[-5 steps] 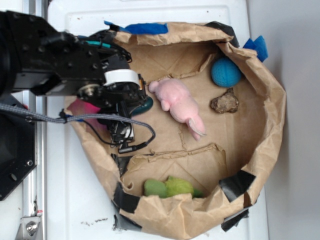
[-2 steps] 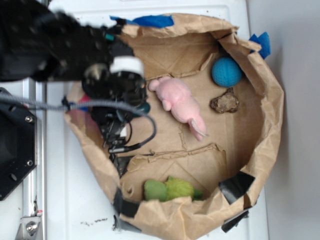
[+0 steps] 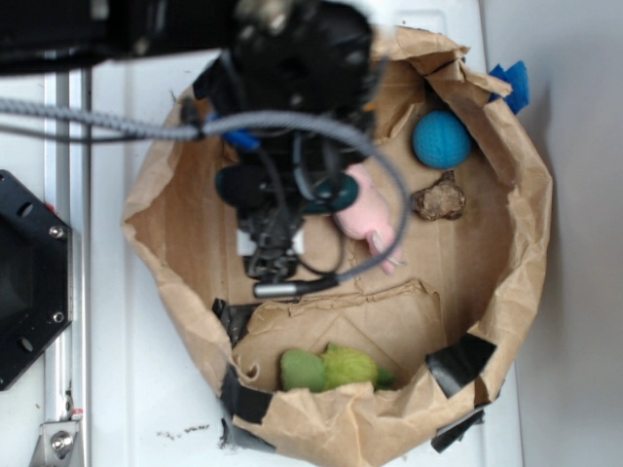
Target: Grab the plastic pickle.
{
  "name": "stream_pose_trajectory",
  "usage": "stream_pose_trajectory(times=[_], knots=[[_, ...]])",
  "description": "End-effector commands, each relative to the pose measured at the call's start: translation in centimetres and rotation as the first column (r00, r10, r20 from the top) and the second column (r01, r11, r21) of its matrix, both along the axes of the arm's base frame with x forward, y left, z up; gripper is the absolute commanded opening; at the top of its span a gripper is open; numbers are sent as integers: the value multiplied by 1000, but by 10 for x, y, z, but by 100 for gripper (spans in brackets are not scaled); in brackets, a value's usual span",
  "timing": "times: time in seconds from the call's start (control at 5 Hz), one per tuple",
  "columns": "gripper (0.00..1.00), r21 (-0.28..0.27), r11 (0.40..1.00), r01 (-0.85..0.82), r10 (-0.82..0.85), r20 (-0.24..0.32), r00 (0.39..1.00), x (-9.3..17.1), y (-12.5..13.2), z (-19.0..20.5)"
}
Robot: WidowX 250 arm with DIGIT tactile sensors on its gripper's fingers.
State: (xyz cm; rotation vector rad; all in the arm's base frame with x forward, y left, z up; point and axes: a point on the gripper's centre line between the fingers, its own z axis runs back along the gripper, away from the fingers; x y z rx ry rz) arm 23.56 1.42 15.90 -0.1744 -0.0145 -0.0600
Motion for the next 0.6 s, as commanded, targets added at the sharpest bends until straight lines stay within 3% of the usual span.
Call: stream_pose_trajectory(times=[0.0, 0.2, 0.4], knots=[[0, 68, 997, 34, -42, 127, 991, 28, -33, 66], [0, 38, 999, 22, -27, 128, 991, 33, -35, 68], [0, 54, 998, 10, -17, 138, 990, 37, -31, 63]])
